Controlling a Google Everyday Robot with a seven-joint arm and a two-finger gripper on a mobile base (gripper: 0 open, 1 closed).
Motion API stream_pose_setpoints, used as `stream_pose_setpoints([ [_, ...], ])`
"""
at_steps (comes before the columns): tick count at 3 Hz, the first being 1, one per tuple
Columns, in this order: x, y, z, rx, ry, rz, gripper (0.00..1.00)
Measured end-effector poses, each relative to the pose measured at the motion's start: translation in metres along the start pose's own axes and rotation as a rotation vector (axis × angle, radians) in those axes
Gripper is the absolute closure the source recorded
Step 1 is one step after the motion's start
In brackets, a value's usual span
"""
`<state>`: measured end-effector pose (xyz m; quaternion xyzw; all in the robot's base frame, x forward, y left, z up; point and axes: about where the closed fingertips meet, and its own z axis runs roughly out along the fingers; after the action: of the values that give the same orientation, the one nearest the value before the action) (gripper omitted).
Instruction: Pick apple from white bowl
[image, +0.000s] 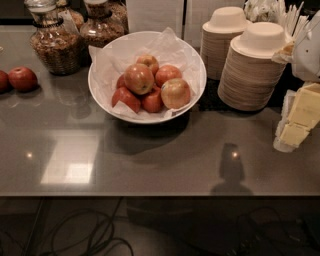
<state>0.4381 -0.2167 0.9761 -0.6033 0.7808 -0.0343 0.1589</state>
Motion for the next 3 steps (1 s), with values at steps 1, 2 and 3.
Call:
stream_pose_setpoints([
  [1, 0.0, 0.0, 0.0, 0.0, 0.0, 0.0, 0.0],
  [2, -0.009, -0.002, -0.001, 0.034, -0.067, -0.005, 0.0],
  [3, -0.037, -0.015, 0.007, 0.058, -0.169, -0.047, 0.0],
])
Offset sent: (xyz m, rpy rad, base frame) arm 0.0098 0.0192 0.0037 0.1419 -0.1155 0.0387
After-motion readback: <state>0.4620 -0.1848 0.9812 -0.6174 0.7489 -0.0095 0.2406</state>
